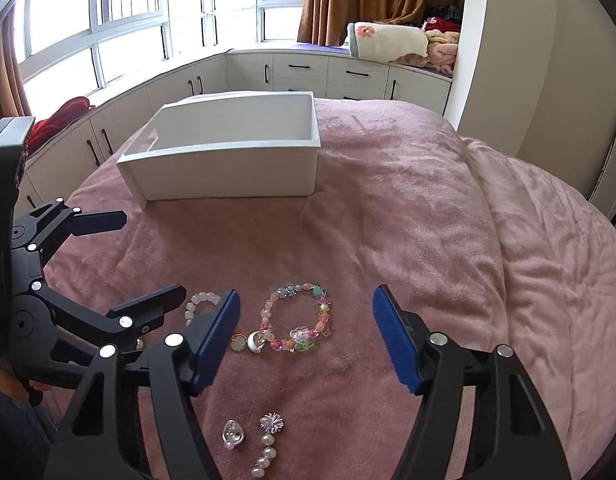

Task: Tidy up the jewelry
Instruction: 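Grasp the white bead bracelet with the left tool while the right tool grasps the pastel bracelet, then carry both bracelets into the white bin and open both tools, then move both tools back toward the earrings on the bed, then grasp the pearl-strand earring with the left tool while the right tool grasps the silver teardrop earring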

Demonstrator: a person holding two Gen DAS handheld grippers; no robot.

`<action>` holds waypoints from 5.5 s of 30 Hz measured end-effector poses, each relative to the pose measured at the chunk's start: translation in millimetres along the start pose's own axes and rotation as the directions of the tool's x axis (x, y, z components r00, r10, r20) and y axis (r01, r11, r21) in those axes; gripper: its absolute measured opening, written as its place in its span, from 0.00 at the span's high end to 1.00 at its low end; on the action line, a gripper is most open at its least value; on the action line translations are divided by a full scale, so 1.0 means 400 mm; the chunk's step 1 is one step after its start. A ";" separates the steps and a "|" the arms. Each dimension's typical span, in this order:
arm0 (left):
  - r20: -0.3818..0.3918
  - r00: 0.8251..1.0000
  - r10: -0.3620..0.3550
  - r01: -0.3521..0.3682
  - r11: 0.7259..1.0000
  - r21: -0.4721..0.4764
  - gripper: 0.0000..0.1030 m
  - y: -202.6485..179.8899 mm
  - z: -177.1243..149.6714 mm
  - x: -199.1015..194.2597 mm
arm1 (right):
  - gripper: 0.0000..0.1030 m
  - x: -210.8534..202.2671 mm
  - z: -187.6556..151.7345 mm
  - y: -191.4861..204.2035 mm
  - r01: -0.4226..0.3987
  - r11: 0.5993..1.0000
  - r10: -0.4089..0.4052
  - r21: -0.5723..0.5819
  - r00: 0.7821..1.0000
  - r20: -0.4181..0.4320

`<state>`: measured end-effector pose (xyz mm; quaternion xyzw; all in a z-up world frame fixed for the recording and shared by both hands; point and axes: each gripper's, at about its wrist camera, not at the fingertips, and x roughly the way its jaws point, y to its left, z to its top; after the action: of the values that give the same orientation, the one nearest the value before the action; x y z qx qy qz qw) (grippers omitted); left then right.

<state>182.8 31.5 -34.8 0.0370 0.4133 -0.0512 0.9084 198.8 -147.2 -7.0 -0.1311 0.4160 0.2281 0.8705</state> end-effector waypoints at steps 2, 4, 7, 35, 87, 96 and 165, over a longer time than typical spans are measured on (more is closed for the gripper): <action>-0.019 0.999 -0.033 0.033 0.999 -0.040 0.02 0.015 -0.010 0.041 | 0.40 0.041 0.004 -0.005 0.004 1.000 -0.004 -0.013 1.000 -0.020; -0.049 0.998 -0.049 0.046 0.998 -0.050 0.02 0.021 -0.023 0.075 | 0.40 0.086 0.006 -0.013 0.008 1.000 -0.009 -0.019 0.999 -0.043; -0.088 0.996 -0.028 0.027 0.999 -0.020 0.02 0.017 -0.045 0.118 | 0.45 0.146 0.002 -0.027 -0.002 1.000 0.002 -0.001 0.997 -0.077; -0.154 0.981 -0.117 0.099 0.988 -0.121 0.84 0.051 -0.106 0.212 | 0.89 0.234 -0.069 -0.060 -0.085 0.993 0.098 0.084 0.982 -0.162; 0.000 0.983 0.185 -0.181 0.958 -0.222 0.27 0.445 0.294 0.103 | 0.54 0.311 0.518 0.069 -0.165 0.986 0.163 0.037 0.985 0.055; 0.065 0.986 0.153 -0.141 0.977 -0.161 0.18 0.335 0.247 -0.037 | 0.42 0.156 0.453 0.050 -0.155 0.988 0.151 0.023 0.981 0.119; -0.476 0.879 -0.029 -0.053 0.986 -0.158 0.53 0.060 -0.255 0.120 | 0.86 0.228 -0.132 0.055 -0.176 0.984 0.176 0.029 0.937 -0.301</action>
<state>140.7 63.5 -137.3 -0.0249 0.6267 -0.0003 0.7789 202.7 -124.2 -111.9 -0.1261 0.5544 0.2821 0.7728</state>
